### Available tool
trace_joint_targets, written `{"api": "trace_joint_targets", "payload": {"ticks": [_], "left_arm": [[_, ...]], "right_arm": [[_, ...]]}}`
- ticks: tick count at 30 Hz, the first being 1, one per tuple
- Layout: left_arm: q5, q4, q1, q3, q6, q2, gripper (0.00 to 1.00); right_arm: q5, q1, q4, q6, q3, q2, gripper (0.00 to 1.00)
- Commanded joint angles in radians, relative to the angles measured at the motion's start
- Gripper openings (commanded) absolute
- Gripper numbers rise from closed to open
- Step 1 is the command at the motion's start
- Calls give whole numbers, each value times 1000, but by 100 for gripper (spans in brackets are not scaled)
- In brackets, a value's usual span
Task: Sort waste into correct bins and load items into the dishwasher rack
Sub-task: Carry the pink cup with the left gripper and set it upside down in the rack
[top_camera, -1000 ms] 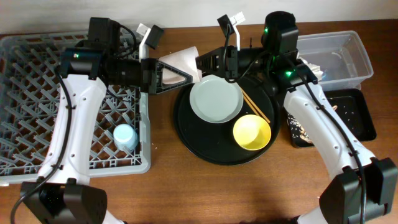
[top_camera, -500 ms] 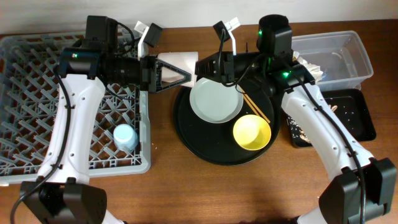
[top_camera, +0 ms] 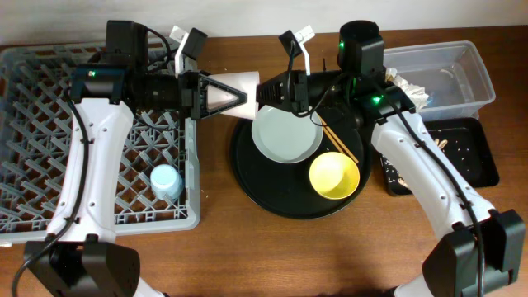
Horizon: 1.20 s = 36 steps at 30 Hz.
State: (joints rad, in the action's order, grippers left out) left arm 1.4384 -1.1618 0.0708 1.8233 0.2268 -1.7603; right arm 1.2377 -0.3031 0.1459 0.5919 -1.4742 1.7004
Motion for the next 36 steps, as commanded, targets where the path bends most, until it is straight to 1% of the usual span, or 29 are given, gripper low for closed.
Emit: {"api": "trace_joint_targets", "payload": {"ticks": [1,6,7,8,9,10,11,13,16,19,20,21,22,23,25,27,30,32,36], "left_arm": [[66,2,-2,9,14,-1,62],[65,3,-3,9,14,-1,62],[65,3,-3,9,14,-1,62],[66,4,-4,9,14,-1,62],[66,7,-9,9,14,-1,62],[65,11,-15,9,14,-1,62],[65,16,-27,9,14,-1,62],[55,22,-50,9,14,-1,62],[-32,20,-99,9,14,-1,61],[-237,16,-146,9,9,-1,60],[-338,16,-156,9,-6,-1,59],[-445,16,-161,9,-26,-1,60],[-624,13,-164,9,-54,-1,60],[-750,10,-163,9,-72,-1,59],[-990,6,-150,9,-109,-1,60],[-1152,3,-133,9,-137,-1,60],[-1320,-17,-103,9,-167,-6,60],[-1404,-37,-90,9,-191,-22,60],[-1455,-73,-87,9,-199,-77,60]], "right_arm": [[-39,-5,4,-11,0,6,4],[-38,-4,4,-11,0,6,4],[-38,-5,4,-11,0,6,10],[-38,-4,4,-11,0,6,29],[-39,-3,5,-11,0,6,37],[-38,0,8,-11,0,6,42],[-38,7,15,-11,0,6,47],[-37,26,31,-11,0,6,52],[-16,79,60,-14,0,6,56],[-8,147,129,-45,0,6,59],[-9,163,159,-61,0,6,61],[-14,178,196,-90,0,6,63],[-29,195,267,-145,0,6,63],[-53,203,317,-171,0,6,64],[-149,212,433,-224,0,6,66],[-235,212,520,-266,0,6,67],[-351,212,618,-300,0,6,68],[-409,212,661,-308,0,6,68],[-454,212,698,-327,0,6,68]]}}
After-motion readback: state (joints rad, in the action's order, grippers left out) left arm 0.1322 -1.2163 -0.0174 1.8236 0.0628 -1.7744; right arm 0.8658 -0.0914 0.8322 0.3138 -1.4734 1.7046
